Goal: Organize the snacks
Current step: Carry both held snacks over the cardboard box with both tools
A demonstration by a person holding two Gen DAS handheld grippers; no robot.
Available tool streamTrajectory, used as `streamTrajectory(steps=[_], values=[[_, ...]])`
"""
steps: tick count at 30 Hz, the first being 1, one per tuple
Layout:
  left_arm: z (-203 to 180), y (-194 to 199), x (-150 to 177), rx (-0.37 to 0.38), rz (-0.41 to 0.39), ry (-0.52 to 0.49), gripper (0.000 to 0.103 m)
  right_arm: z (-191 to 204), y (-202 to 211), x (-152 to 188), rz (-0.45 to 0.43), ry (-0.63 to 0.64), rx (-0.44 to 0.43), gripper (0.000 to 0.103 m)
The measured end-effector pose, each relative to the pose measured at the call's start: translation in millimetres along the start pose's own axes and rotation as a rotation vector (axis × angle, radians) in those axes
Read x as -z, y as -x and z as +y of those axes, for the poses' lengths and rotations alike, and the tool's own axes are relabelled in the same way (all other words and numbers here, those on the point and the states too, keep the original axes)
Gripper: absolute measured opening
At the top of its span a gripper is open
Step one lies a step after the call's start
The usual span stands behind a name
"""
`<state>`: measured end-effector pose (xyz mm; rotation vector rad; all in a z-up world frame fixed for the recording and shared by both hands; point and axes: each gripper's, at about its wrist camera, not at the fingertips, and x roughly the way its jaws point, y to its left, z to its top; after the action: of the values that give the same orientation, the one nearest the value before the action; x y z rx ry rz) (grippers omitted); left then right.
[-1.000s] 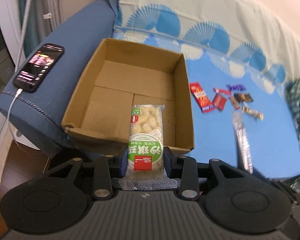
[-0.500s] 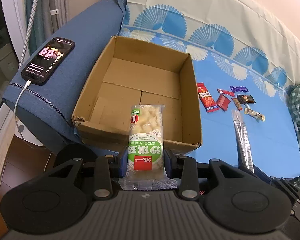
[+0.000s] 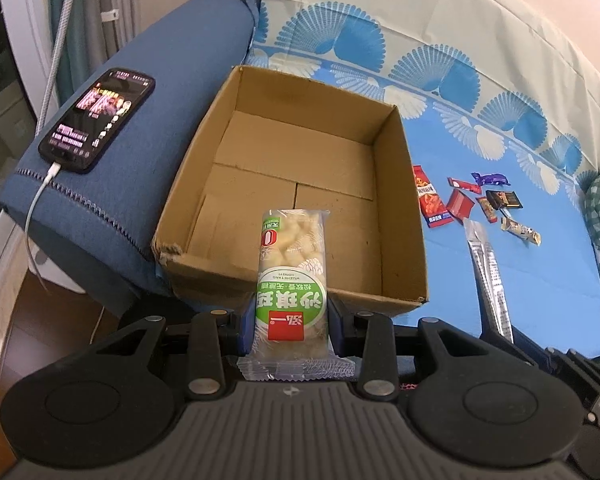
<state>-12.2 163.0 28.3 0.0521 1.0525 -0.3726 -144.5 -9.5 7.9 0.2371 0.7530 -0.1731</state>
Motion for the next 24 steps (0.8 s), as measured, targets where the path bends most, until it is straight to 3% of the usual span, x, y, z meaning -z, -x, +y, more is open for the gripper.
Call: streamTrajectory(steps=[9,24], values=[[7.9,-17.6,-22.3,0.002,-0.009,-0.022,0.040,14.2,-30.2,-16.3,0.027,0.026,-0.011,0.020],[16.8,-86.9,-75.9,-0.050,0.045,-0.033,0.040,23.2,-110.2,-49.3,0.090,0.044,-0.027,0.021]])
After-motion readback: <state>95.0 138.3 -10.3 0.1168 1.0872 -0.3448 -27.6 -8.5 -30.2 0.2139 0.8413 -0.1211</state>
